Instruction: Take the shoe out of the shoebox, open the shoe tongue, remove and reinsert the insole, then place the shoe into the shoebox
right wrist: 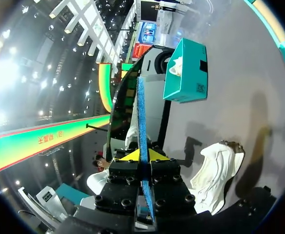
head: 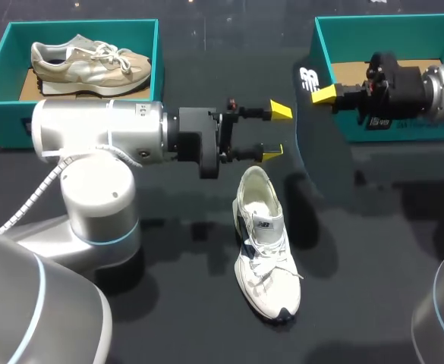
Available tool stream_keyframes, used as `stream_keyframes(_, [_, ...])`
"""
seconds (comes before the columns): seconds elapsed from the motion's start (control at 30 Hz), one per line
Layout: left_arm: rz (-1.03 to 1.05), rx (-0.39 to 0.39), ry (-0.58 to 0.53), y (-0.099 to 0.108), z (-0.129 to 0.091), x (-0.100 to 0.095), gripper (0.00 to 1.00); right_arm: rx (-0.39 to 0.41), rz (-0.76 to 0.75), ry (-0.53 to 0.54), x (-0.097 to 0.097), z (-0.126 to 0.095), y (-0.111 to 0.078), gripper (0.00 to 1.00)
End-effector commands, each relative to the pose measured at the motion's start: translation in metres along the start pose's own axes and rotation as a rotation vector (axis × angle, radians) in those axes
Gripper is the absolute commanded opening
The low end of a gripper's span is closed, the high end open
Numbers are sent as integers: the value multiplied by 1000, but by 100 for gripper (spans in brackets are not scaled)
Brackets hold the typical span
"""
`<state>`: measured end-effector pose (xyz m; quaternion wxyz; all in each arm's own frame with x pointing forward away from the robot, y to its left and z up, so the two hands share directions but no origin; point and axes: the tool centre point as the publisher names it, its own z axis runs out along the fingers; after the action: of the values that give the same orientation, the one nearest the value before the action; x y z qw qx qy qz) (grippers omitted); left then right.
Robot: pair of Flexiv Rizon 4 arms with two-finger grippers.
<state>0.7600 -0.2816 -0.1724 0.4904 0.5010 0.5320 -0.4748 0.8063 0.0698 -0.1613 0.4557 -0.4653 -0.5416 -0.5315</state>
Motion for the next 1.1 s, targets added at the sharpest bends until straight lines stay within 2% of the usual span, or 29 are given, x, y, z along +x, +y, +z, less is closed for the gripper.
stream_keyframes(0.03, [2,-14,-11,6,15,0,69,-18,24,-11,1,5,-7,0])
stream_keyframes(0.17, [4,-16,-11,10,19,2,62,-10,50,-9,-2,10,-8,0])
stream_keyframes(0.3, [8,-15,-7,12,24,3,49,1,87,-23,-4,15,-5,0])
stream_keyframes(0.53, [14,-7,-18,8,28,2,44,-13,119,-33,-9,19,-3,0])
stream_keyframes(0.83, [27,-24,-30,7,26,0,23,-25,141,-43,-12,25,0,0])
stream_keyframes(0.97, [32,-33,-31,7,26,0,19,-23,147,-44,-13,26,0,0])
stream_keyframes(1.1, [35,-35,-22,8,28,1,20,-20,148,-43,-13,27,0,0])
